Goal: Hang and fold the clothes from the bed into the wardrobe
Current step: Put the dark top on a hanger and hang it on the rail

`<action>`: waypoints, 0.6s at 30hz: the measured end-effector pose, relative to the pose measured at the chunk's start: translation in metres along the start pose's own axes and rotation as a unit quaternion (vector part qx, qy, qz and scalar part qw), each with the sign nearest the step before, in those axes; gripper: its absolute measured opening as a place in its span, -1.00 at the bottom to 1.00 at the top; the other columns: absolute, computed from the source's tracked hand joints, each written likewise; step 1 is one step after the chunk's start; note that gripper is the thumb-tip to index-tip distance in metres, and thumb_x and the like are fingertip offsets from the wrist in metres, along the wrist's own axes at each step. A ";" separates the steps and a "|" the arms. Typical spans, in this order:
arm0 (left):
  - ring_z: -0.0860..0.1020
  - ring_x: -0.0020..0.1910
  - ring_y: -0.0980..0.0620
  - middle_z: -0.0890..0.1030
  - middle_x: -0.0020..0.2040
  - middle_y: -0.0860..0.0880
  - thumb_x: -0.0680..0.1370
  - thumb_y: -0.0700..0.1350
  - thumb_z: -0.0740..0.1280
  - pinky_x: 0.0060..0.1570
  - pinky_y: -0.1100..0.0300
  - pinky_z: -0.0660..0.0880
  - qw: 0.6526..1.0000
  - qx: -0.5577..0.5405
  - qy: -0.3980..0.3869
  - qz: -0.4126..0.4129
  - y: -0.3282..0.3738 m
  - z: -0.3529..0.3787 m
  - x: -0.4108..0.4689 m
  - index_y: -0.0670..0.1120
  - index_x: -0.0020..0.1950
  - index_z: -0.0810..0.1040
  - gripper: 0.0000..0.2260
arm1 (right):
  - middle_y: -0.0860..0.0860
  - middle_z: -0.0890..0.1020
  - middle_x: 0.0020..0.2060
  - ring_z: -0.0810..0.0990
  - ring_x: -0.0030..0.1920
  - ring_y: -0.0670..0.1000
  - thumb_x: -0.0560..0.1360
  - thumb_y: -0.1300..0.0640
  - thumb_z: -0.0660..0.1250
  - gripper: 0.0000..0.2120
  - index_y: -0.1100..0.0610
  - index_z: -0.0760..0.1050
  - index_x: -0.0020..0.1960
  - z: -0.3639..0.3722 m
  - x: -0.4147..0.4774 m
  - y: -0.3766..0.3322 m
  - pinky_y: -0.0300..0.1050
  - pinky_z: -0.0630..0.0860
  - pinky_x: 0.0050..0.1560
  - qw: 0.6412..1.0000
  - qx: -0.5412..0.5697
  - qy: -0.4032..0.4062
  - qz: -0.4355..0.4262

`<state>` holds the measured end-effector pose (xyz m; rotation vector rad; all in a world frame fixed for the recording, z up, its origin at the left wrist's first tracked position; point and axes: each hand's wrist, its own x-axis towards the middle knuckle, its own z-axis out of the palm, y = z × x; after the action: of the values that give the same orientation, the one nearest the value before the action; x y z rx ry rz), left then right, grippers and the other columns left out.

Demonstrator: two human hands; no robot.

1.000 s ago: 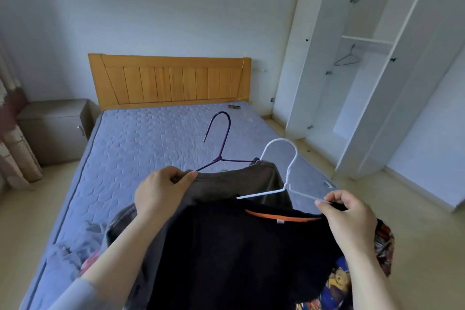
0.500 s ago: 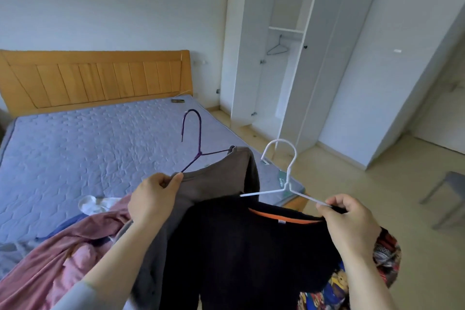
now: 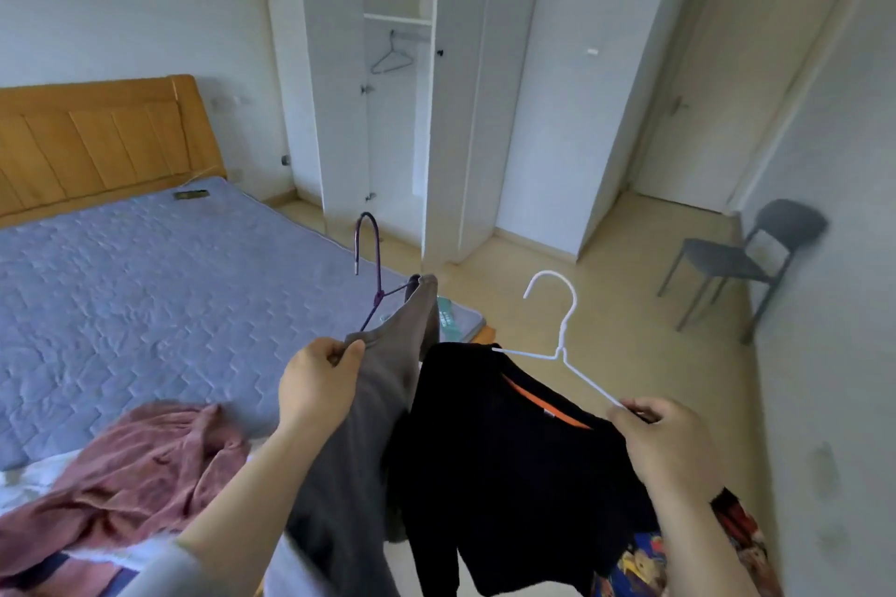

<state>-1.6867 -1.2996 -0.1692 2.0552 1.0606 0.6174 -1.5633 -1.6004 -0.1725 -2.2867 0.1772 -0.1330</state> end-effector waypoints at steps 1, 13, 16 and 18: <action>0.50 -0.25 -0.05 0.56 -0.32 0.00 0.60 0.02 0.26 -0.28 0.12 0.34 1.000 -0.005 -0.011 0.004 0.002 0.005 0.002 -0.15 -0.13 0.57 -0.73 | -0.09 0.64 -0.31 0.60 -0.23 0.08 0.40 0.03 0.45 -0.98 -0.05 0.63 -0.19 0.001 0.001 0.000 -0.12 0.45 -0.25 1.000 0.009 -0.021 0.009; 0.41 -0.39 0.03 0.51 -0.36 -0.13 0.60 -0.01 0.25 -0.37 0.15 0.31 0.985 -0.087 -0.143 0.045 0.016 0.038 0.031 -0.24 -0.19 0.52 -0.67 | 0.29 0.59 -0.01 0.57 0.02 0.26 0.51 0.18 0.32 -0.83 0.26 0.58 -0.17 0.055 -0.006 -0.050 0.21 0.53 0.09 0.964 0.235 -0.025 0.123; 0.45 -0.31 -0.03 0.54 -0.25 -0.24 0.61 0.02 0.24 -0.29 0.13 0.36 0.973 -0.133 -0.190 0.016 0.022 0.047 0.034 -0.30 -0.07 0.55 -0.64 | 0.29 0.60 -0.17 0.59 -0.14 0.25 0.52 0.15 0.29 -0.81 0.21 0.53 -0.24 0.063 -0.006 -0.056 0.13 0.55 -0.08 0.962 0.250 -0.005 0.108; 0.51 -0.22 -0.14 0.57 -0.16 -0.30 0.62 0.02 0.22 -0.21 0.04 0.42 0.965 -0.148 -0.219 0.006 0.027 0.057 0.034 -0.32 -0.01 0.54 -0.62 | 0.15 0.42 -0.37 0.38 -0.37 0.10 0.54 0.10 0.25 -0.69 0.20 0.37 -0.33 0.068 -0.003 -0.056 -0.02 0.36 -0.30 0.968 0.235 0.004 0.084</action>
<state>-1.6163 -1.3036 -0.1804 1.8202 0.6547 0.2825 -1.5515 -1.5130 -0.1750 -1.7903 0.3087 -0.0858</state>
